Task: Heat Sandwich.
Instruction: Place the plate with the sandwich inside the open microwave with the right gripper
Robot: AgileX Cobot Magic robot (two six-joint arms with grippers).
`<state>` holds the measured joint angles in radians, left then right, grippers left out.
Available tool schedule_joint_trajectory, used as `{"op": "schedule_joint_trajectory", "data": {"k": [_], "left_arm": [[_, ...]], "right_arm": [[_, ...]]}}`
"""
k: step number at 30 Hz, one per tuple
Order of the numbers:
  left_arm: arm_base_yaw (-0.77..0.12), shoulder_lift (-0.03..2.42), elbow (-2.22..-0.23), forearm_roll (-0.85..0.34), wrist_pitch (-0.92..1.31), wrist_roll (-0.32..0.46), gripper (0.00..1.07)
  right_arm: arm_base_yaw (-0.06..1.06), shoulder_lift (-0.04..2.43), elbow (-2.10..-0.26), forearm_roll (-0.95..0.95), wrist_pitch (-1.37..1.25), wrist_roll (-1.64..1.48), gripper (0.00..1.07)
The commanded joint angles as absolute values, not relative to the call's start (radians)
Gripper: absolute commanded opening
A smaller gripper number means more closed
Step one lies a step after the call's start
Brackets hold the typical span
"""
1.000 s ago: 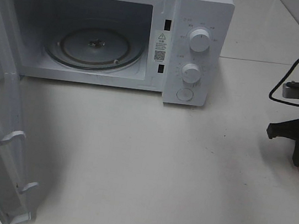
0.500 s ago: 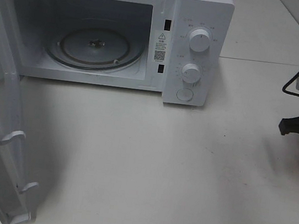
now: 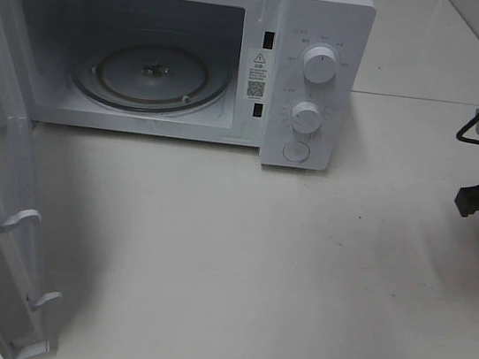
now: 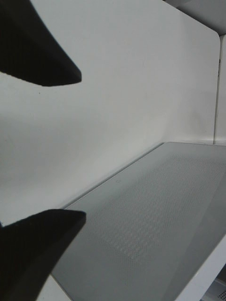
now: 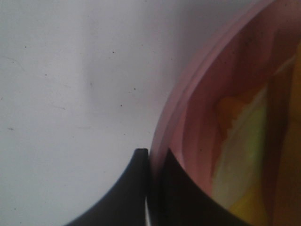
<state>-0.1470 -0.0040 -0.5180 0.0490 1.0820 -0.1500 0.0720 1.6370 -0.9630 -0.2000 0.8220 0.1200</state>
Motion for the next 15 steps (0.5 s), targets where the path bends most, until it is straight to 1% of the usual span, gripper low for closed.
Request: {"op": "schedule_joint_trajectory", "data": {"k": [1, 6, 11, 14, 15], "left_arm": [[-0.142, -0.021, -0.517, 0.049, 1.073, -0.151, 0.7], [-0.142, -0.021, -0.517, 0.049, 1.073, -0.151, 0.7], [-0.142, -0.021, -0.517, 0.049, 1.073, -0.151, 0.7], [-0.142, -0.021, -0.517, 0.049, 1.073, -0.151, 0.7], [-0.142, -0.021, -0.517, 0.049, 1.073, -0.151, 0.7]], "right_arm": [[0.073, 1.562, -0.959, -0.239, 0.846, 0.122, 0.0], [0.073, 1.518, -0.959, -0.239, 0.856, 0.121, 0.0], [0.122, 1.483, -0.959, -0.241, 0.87, 0.119, 0.0], [0.182, 1.481, -0.959, -0.241, 0.898, 0.118, 0.0], [0.221, 1.479, -0.959, -0.241, 0.906, 0.118, 0.0]]}}
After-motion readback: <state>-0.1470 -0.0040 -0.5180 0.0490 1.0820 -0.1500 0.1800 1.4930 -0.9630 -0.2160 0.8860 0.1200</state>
